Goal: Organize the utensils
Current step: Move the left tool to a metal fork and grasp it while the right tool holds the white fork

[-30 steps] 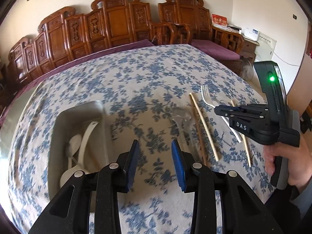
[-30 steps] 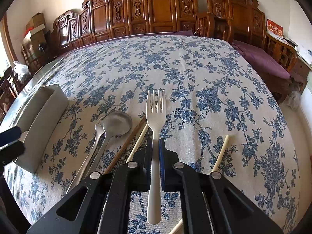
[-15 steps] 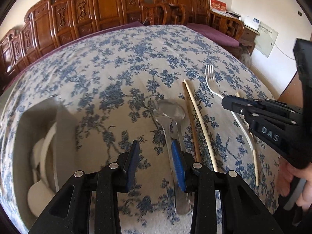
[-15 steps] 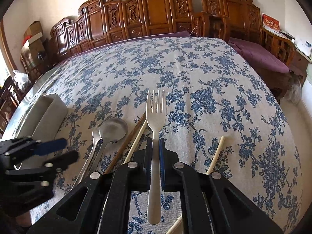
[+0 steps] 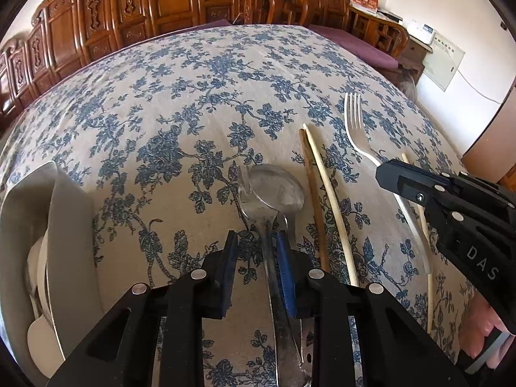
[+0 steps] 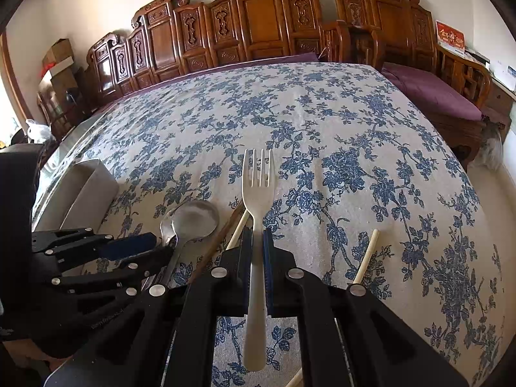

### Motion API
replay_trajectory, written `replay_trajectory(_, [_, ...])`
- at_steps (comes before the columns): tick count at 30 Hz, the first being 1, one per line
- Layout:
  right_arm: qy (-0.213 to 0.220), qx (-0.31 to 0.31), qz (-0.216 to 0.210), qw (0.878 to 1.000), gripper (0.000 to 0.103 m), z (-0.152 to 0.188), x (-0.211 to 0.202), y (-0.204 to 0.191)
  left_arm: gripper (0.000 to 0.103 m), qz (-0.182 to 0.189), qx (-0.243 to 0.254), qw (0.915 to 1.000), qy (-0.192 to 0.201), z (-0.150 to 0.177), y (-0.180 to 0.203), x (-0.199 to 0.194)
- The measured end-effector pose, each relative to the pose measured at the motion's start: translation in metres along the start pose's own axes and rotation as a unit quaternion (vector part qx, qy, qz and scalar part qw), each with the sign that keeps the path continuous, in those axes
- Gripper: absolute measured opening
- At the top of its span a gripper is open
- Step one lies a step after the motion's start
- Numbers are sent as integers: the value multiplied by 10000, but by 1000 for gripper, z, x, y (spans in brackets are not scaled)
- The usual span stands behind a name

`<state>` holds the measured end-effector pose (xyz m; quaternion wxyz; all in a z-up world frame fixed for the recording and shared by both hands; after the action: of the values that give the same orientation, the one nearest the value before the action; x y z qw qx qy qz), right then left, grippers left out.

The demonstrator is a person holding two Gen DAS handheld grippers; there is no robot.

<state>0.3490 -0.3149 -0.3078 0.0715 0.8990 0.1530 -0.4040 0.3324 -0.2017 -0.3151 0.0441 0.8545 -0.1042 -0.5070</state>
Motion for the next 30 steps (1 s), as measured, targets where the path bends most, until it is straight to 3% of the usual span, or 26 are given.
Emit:
replay_trajectory(8, [-30,-56,-25,10000,8,1,1,-3,20,-20,55,10000,-5,-2,2,2])
replay_trajectory(15, [-43,-77,-42,10000,8,1,2,-5,8,-131,214,9997,-36,-4,1,4])
replay_trajectory(30, [-43,-89,-56,9999,8,1,3,-7,7,-445,95,9985,293,-15,-34,-19])
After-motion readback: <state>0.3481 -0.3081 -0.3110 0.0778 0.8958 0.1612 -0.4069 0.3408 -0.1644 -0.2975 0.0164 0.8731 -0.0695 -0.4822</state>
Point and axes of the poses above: each gripper's, at about its wrist camera, not at the fingertips, and x roughly the way its jaws point, y to its right, z to its underside, the point moved 8 cm from there along x, roughly the way its jaws point, and after that the axes turned 14 degrees about -x, right-handed, at the moved point
